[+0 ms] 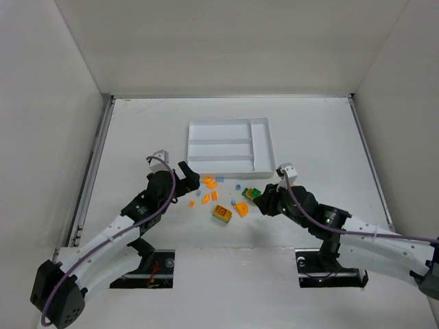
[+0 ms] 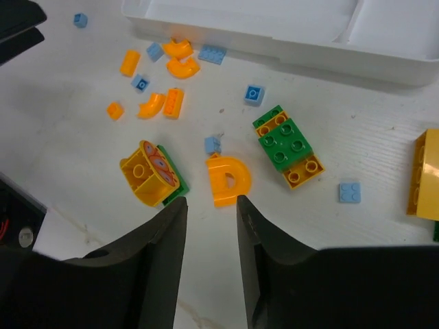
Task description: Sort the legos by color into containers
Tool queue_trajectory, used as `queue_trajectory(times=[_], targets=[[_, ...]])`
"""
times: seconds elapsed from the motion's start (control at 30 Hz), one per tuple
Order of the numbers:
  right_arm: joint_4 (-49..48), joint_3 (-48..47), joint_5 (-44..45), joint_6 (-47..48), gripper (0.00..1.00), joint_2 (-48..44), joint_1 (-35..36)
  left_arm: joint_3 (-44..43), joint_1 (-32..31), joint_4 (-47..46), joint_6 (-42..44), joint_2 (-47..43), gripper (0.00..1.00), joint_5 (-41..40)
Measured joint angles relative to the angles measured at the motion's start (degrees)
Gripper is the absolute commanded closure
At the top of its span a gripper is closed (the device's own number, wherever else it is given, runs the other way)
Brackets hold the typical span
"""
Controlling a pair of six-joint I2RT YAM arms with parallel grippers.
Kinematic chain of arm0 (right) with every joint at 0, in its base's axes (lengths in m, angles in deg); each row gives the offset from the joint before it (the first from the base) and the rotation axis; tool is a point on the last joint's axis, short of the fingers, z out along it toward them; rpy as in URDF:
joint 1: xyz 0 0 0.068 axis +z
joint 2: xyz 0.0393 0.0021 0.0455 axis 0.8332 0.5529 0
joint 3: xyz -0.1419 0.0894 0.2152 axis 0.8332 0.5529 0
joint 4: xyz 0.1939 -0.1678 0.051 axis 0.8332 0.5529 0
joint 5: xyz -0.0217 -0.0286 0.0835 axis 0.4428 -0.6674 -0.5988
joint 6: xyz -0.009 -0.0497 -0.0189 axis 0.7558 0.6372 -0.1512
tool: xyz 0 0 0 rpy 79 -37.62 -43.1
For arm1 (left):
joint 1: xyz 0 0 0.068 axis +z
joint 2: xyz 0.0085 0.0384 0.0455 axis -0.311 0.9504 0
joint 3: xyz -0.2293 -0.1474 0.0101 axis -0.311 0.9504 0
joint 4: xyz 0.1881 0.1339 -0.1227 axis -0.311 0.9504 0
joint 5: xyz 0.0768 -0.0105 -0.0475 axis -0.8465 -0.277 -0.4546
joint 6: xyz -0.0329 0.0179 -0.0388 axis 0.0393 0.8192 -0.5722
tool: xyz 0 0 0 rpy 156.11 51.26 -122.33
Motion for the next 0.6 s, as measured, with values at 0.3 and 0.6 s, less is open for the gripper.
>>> queue_trajectory(times=[0.3,0.6], targets=[[-1.0,-0.8,-2.4,2.6,0.8,6.6,3.2,0.0,4.2,-6.3,-3.1,8.7,0.0,4.0],[-2.4,-3.9,-2.3,7.5,0.21,13.7,9.2,0.0,2.0,-12.4,-8.7,4.1,0.1,1.4]])
